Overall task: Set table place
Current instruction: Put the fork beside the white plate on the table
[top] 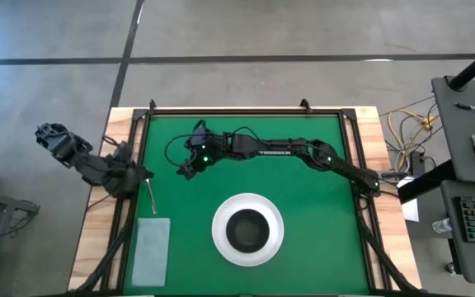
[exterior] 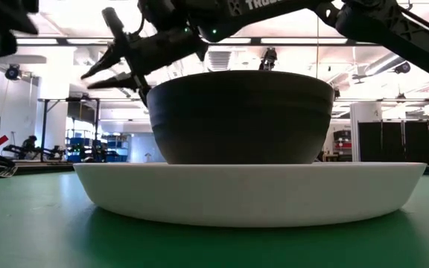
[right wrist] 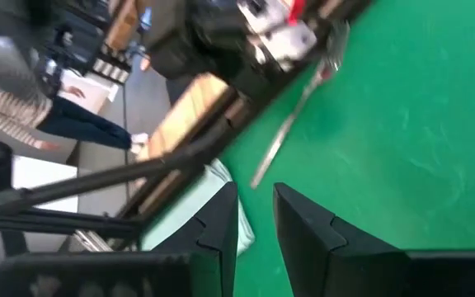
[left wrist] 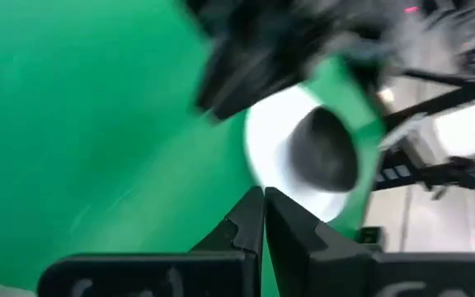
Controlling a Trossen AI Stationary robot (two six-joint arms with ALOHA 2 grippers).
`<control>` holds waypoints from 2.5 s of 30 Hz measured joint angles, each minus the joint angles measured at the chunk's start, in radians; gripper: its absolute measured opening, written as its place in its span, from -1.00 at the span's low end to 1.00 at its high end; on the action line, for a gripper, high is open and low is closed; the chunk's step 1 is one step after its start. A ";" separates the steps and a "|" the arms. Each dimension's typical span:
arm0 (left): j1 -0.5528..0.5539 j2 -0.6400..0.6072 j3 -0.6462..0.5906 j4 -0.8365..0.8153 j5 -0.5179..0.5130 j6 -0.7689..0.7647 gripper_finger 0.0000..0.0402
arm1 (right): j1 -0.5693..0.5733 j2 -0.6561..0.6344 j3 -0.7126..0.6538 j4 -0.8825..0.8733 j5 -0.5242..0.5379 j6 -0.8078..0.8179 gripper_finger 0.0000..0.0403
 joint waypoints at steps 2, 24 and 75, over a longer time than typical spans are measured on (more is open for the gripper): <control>0.000 0.002 -0.007 -0.052 0.030 -0.063 -1.00 | -0.003 0.000 0.013 -0.016 0.000 -0.009 -0.63; 0.016 0.472 -0.034 -0.329 0.394 0.764 -1.00 | -0.098 -0.127 0.089 -0.197 0.012 -0.234 -0.65; 0.483 0.811 -0.192 0.022 0.387 -0.291 -0.82 | -0.123 -0.447 0.087 -0.750 0.188 -0.569 -0.57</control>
